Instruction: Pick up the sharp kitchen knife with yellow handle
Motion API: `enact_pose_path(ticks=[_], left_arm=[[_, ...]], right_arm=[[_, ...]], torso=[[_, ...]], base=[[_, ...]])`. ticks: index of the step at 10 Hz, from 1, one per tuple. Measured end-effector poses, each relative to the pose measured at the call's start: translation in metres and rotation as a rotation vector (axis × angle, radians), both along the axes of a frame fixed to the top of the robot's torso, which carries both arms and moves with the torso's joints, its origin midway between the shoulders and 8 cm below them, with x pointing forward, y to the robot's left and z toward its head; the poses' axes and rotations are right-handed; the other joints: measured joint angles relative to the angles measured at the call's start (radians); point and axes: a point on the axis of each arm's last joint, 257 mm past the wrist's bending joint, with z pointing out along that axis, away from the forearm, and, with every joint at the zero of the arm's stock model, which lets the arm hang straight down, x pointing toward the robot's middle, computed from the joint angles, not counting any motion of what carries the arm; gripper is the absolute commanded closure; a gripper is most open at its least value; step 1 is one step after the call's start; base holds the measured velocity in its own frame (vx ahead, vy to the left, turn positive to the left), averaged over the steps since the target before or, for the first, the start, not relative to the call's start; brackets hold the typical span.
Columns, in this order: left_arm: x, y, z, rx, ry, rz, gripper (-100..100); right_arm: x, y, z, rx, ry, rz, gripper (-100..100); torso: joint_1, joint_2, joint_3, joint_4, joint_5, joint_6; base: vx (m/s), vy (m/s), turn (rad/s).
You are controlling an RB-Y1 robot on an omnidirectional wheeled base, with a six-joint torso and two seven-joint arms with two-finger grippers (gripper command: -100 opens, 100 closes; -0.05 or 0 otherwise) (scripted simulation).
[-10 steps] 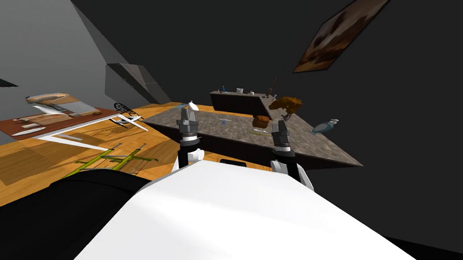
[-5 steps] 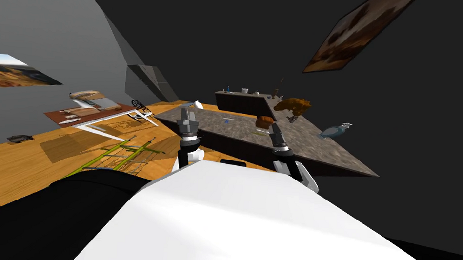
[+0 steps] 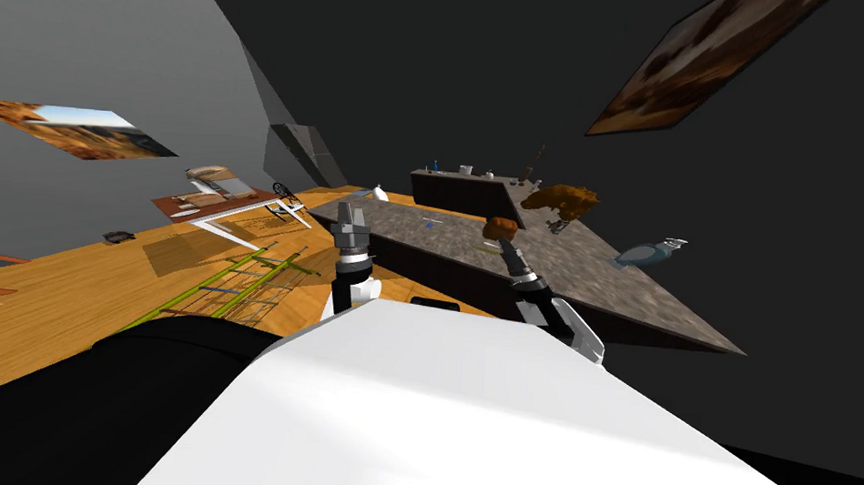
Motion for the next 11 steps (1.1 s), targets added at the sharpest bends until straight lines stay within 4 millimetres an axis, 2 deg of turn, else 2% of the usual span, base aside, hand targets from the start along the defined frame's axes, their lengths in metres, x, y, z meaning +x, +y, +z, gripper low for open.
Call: enact_pose_path(ticks=[3, 4, 6, 9, 11], left_arm=[[0.0, 0.0, 0.0, 0.0, 0.0, 0.0, 0], [0.0, 0.0, 0.0, 0.0, 0.0, 0.0, 0], [0.0, 0.0, 0.0, 0.0, 0.0, 0.0, 0], [0.0, 0.0, 0.0, 0.0, 0.0, 0.0, 0], [0.0, 0.0, 0.0, 0.0, 0.0, 0.0, 0]], right_arm=[[0.002, -0.002, -0.016, -0.09, 0.025, 0.03, -100], [0.005, -0.003, -0.028, -0.128, 0.041, 0.041, -100], [0.004, -0.006, -0.034, -0.18, 0.053, 0.058, -100], [0.007, -0.016, -0.061, -0.292, 0.093, 0.085, -100], [0.006, -0.022, -0.067, -0.348, 0.107, 0.1, -100]], torso=[[0.0, -0.001, 0.0, 0.0, 0.0, 0.0], [0.0, -0.001, 0.0, 0.0, 0.0, -0.001], [0.0, -0.001, -0.001, 0.0, 0.0, 0.0], [0.0, -0.001, -0.001, 0.0, 0.0, 0.0], [0.0, -0.002, -0.001, 0.0, 0.0, 0.001]], base=[[-0.036, -0.013, 0.204], [-0.037, -0.018, 0.125], [-0.02, -0.007, 0.093], [-0.032, -0.008, 0.171], [-0.012, -0.003, 0.113]])
